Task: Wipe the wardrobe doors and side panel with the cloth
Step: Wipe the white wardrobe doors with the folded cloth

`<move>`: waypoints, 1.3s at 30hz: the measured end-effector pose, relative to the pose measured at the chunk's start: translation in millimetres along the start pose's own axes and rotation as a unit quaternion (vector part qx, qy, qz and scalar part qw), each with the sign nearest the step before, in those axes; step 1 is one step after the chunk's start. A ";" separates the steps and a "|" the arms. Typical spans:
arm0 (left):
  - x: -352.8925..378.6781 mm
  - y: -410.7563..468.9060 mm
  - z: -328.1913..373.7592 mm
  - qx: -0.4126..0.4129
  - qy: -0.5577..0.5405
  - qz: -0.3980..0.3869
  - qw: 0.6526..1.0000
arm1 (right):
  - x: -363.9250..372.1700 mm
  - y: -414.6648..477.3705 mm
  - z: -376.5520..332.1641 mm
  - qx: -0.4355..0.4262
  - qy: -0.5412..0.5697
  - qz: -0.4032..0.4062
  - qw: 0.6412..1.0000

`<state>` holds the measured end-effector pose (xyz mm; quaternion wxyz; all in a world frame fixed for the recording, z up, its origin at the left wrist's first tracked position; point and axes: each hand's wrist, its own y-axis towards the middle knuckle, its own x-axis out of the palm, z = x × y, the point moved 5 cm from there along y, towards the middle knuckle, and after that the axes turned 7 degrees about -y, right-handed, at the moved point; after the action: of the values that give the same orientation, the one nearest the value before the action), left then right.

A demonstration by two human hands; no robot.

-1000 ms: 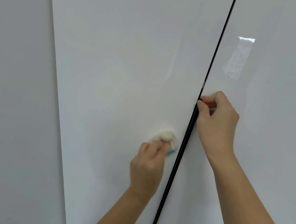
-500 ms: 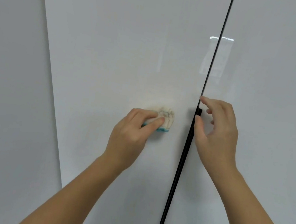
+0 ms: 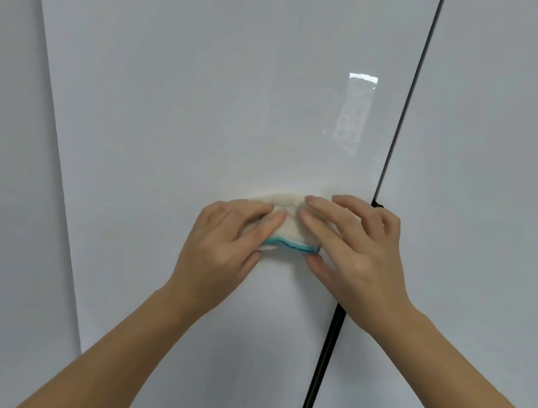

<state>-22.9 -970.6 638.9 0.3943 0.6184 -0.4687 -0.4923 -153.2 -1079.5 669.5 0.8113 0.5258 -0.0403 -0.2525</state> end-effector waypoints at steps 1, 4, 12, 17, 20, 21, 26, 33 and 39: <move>-1.8 -2.1 -0.4 0.011 0.000 -0.005 1.000 | 4.5 -1.2 -1.6 -0.013 -0.003 0.012 1.000; -1.6 -11.0 -5.3 0.040 -0.004 -0.014 0.999 | 14.2 -11.1 -4.0 -0.031 -0.007 0.039 0.999; 16.8 -54.9 8.3 0.105 0.031 0.031 0.993 | 19.0 -56.6 -17.6 -0.071 -0.046 0.091 0.992; 37.7 -101.2 20.7 0.142 0.044 0.035 0.988 | 27.1 -111.1 -33.1 -0.074 -0.064 0.095 0.991; 48.4 -121.8 26.9 0.148 0.040 0.039 0.987 | 31.1 -134.9 -39.0 -0.067 -0.075 0.115 0.988; 51.9 -126.5 28.6 0.150 0.035 0.037 0.987 | 32.1 -142.2 -40.0 -0.063 -0.078 0.120 0.988; 70.6 -156.9 39.7 0.166 0.042 0.046 0.984 | 37.8 -181.3 -51.3 -0.055 -0.090 0.145 0.984; 86.4 -201.8 59.3 0.161 0.051 0.064 0.984 | 42.8 -227.3 -70.6 -0.050 -0.105 0.152 0.982; 99.8 -251.6 69.6 0.158 0.040 0.060 0.985 | 51.2 -273.5 -92.2 -0.041 -0.106 0.126 0.985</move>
<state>-35.2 -1006.2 362.0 0.3389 0.6631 -0.5606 -0.3621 -178.8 -1113.3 379.4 0.8488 0.4528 -0.1817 -0.2038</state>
